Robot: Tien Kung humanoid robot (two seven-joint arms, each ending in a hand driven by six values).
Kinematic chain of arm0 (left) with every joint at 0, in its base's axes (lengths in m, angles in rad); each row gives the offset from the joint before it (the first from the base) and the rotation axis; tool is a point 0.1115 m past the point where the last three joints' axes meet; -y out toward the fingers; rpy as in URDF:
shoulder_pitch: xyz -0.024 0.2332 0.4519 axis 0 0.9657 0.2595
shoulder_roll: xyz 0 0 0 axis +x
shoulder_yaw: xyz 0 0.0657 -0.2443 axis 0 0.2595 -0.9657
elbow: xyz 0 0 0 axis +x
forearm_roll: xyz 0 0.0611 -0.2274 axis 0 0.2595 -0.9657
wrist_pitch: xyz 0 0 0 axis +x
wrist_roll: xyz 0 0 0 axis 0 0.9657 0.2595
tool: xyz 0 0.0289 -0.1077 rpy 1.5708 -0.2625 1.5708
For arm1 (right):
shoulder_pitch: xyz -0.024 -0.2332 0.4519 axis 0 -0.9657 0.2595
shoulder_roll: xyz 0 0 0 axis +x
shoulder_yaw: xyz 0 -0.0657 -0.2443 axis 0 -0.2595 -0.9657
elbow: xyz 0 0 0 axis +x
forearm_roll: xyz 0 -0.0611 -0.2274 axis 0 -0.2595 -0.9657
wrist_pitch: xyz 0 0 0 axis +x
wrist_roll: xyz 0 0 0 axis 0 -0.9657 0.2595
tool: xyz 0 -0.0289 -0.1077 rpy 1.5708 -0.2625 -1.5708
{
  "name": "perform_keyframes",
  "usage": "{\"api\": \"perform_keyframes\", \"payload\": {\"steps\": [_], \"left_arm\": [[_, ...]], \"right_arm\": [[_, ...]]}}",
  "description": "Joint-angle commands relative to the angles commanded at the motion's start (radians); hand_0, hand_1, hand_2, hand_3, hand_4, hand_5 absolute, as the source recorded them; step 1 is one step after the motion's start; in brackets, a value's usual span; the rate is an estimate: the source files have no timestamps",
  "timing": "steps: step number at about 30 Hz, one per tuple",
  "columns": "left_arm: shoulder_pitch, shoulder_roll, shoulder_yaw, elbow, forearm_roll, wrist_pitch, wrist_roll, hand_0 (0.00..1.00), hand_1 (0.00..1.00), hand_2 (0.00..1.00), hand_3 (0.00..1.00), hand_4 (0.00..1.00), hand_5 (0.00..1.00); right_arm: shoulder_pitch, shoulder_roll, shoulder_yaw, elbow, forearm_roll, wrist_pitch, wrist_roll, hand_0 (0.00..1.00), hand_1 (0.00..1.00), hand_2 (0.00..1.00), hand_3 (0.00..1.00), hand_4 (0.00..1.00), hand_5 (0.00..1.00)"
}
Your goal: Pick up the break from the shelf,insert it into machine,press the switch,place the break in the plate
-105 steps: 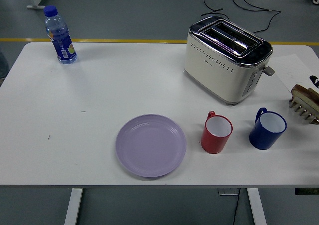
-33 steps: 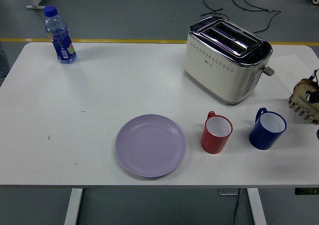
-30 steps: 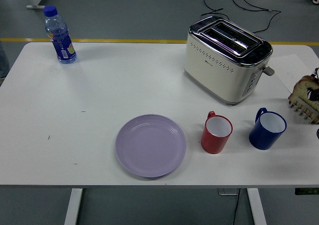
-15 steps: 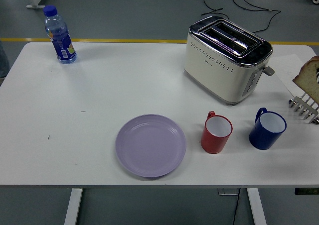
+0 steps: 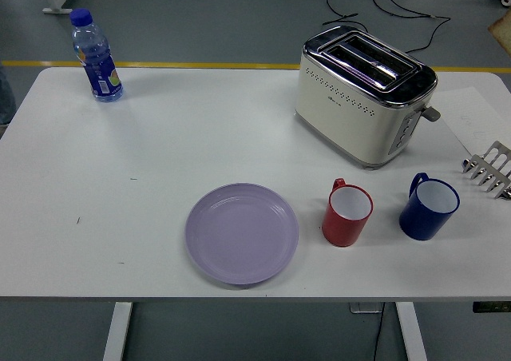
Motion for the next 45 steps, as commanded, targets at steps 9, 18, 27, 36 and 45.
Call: {"api": "perform_keyframes", "payload": {"steps": [9,18,27,36,45], "left_arm": [[-0.004,-0.001,0.008,0.000,-0.009,0.001,0.000,0.691,0.637,0.697,0.718,0.461,0.998],[-0.009,0.001,0.020,0.000,-0.021,0.002,-0.002,0.690,0.636,0.696,0.718,0.460,0.998],[-0.012,0.003,0.039,0.000,-0.042,0.006,-0.005,0.689,0.633,0.695,0.718,0.461,0.998],[-0.013,0.003,0.060,0.000,-0.061,0.011,-0.008,0.689,0.629,0.693,0.715,0.464,0.998],[-0.015,0.005,0.079,0.000,-0.080,0.016,-0.014,0.689,0.627,0.693,0.714,0.466,0.998]], "right_arm": [[0.107,0.036,-0.081,-0.001,0.039,-0.005,0.004,0.110,0.181,0.301,0.413,0.293,0.002],[0.224,0.096,-0.173,-0.048,0.138,-0.011,0.019,0.112,0.179,0.298,0.415,0.273,0.002],[0.328,0.152,-0.283,-0.157,0.233,-0.043,0.031,0.113,0.179,0.298,0.415,0.268,0.002],[0.382,0.200,-0.375,-0.245,0.234,-0.071,0.047,0.114,0.176,0.295,0.401,0.253,0.002],[0.402,0.226,-0.461,-0.316,0.234,-0.094,0.061,0.115,0.176,0.295,0.399,0.251,0.002]]}}
